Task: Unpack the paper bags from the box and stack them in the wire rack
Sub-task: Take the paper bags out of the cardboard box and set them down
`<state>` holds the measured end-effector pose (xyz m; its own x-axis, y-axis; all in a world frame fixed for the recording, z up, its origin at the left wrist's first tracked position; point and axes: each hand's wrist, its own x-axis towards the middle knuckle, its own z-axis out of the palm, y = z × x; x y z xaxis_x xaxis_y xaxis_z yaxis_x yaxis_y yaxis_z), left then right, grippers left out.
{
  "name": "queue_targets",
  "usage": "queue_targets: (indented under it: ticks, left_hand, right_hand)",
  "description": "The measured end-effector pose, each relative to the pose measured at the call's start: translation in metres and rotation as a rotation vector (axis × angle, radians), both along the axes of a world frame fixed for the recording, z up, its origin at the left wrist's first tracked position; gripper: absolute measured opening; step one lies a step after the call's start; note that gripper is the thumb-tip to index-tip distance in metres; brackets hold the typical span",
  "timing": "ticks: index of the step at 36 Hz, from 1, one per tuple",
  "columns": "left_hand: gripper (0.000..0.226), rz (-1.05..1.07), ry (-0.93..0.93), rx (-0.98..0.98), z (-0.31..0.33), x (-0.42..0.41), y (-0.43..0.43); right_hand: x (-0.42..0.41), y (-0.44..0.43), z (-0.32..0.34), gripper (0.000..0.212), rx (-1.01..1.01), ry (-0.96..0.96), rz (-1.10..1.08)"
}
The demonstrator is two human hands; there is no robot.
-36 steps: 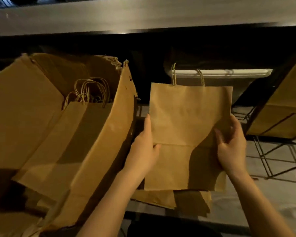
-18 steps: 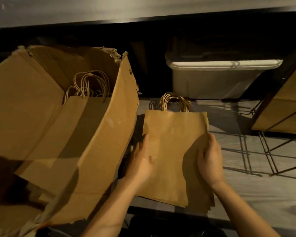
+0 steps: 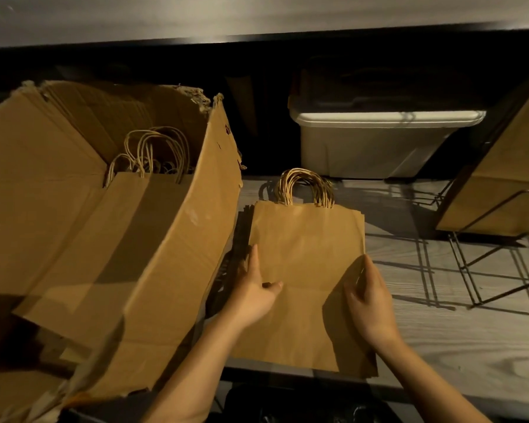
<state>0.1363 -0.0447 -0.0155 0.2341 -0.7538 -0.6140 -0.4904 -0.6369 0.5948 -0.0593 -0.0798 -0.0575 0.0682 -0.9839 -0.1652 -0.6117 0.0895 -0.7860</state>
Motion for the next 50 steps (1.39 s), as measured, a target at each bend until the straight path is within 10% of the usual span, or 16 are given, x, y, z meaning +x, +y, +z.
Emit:
queue_targets:
  ticks: [14, 27, 38, 50]
  left_hand:
    - [0.056, -0.535, -0.217, -0.103, 0.133, -0.002, -0.026]
    - [0.044, -0.404, -0.521, -0.462, 0.259, 0.1, -0.001]
    - [0.042, -0.136, -0.71, -0.44, 0.228, 0.211, 0.027]
    - [0.028, 0.098, -0.65, -0.352, 0.156, 0.267, 0.045]
  right_hand:
    - [0.027, -0.033, 0.081, 0.043, -0.145, 0.017, 0.106]
    - [0.136, -0.075, 0.225, 0.037, -0.655, 0.028, 0.563]
    - [0.273, -0.066, 0.254, 0.05, -0.868, 0.302, 0.908]
    - [0.354, -0.066, 0.19, 0.109, -0.7, 0.936, 1.26]
